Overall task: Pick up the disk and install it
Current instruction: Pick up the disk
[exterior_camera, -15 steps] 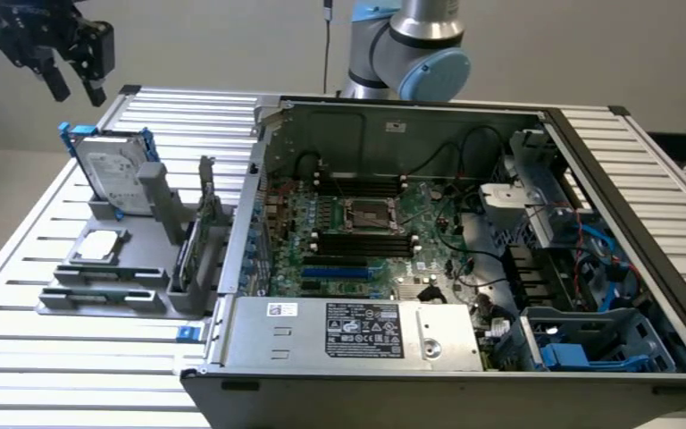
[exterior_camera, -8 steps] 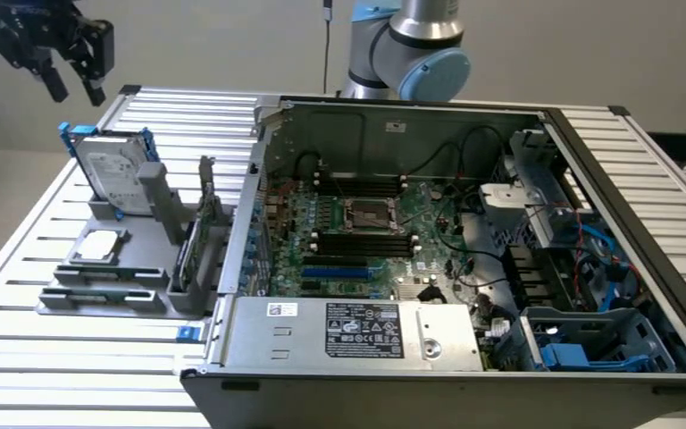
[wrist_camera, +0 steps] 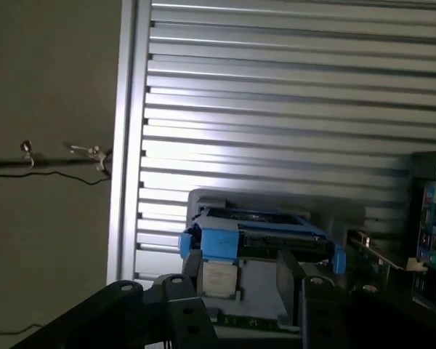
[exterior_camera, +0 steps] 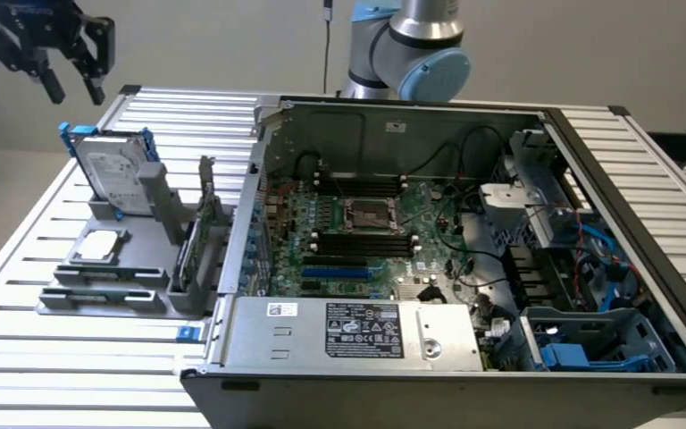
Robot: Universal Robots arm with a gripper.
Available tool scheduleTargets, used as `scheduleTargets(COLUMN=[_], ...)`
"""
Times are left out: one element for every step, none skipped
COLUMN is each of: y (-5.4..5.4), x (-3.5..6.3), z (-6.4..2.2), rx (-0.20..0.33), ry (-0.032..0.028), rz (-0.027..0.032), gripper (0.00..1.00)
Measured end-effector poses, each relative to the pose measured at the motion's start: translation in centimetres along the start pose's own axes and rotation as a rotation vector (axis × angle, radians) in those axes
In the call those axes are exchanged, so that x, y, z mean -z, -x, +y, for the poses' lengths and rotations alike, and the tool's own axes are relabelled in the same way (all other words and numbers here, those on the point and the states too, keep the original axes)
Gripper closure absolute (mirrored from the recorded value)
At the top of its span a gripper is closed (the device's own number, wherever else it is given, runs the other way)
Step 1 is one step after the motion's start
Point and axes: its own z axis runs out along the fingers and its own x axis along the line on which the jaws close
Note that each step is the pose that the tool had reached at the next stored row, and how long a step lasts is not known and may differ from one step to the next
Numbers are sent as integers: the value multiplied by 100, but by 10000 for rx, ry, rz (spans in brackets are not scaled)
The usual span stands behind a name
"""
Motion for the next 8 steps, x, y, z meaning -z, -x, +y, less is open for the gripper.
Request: scheduleTargets(y=[0, 0, 0, 0, 0, -1, -1, -2], x=[0, 0, 2, 10, 20, 31, 44, 56], z=[0, 0, 0, 0, 1, 1, 1, 2], rx=[179, 360, 538, 718, 898, 1078, 1269, 1436], ry=[-7, -13, -19, -26, -33, -38, -45, -51], rz=[6, 11, 17, 24, 29, 33, 37, 42], gripper=[47, 47, 47, 47, 47, 47, 47, 47])
